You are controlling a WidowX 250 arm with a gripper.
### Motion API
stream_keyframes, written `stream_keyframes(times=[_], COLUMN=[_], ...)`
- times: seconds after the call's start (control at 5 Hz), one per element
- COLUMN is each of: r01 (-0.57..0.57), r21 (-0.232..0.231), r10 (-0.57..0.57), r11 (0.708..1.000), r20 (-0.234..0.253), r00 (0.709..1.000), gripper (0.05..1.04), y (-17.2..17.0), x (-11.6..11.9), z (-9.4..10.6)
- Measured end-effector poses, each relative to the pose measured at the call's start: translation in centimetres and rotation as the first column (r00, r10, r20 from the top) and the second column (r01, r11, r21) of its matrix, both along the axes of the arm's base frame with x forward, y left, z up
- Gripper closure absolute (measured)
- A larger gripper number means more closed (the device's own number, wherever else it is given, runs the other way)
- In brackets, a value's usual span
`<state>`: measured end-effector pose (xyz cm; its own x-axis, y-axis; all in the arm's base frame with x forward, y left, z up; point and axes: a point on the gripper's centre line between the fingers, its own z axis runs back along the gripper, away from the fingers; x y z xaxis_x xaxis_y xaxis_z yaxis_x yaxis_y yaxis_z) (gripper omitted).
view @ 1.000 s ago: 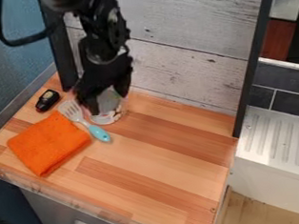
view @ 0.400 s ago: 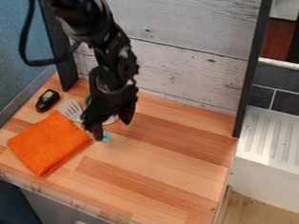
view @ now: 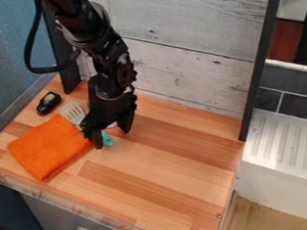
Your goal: Put the spatula on the right side of the table
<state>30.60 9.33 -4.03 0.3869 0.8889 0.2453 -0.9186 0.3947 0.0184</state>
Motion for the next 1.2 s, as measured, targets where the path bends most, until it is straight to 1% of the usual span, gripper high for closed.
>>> stream_keyframes(times=[0.2, 0.4, 0.6, 0.8, 1.0, 1.2], r01=[-0.018, -0.058, -0.075, -0.096, -0.107, -0.136], r21=[-0.004, -0.004, 0.021, 0.041, 0.039, 0.029], r10=[0.018, 0.058, 0.075, 0.098, 0.108, 0.137], r11=[1.000, 0.998, 0.997, 0.995, 0.994, 0.990], r20=[-0.029, -0.035, -0.034, -0.042, -0.043, -0.035], r00=[0.999, 0.998, 0.997, 0.994, 0.993, 0.990], gripper=[0.132, 0.418, 0.716, 0.761, 0.762, 0.762], y=[0.4, 1.3, 2.1, 3.1, 3.2, 4.0], x=[-0.3, -0.4, -0.5, -0.7, -0.9, -1.6], z=[-0.7, -0.9, -1.0, -1.1, -1.1, -0.9])
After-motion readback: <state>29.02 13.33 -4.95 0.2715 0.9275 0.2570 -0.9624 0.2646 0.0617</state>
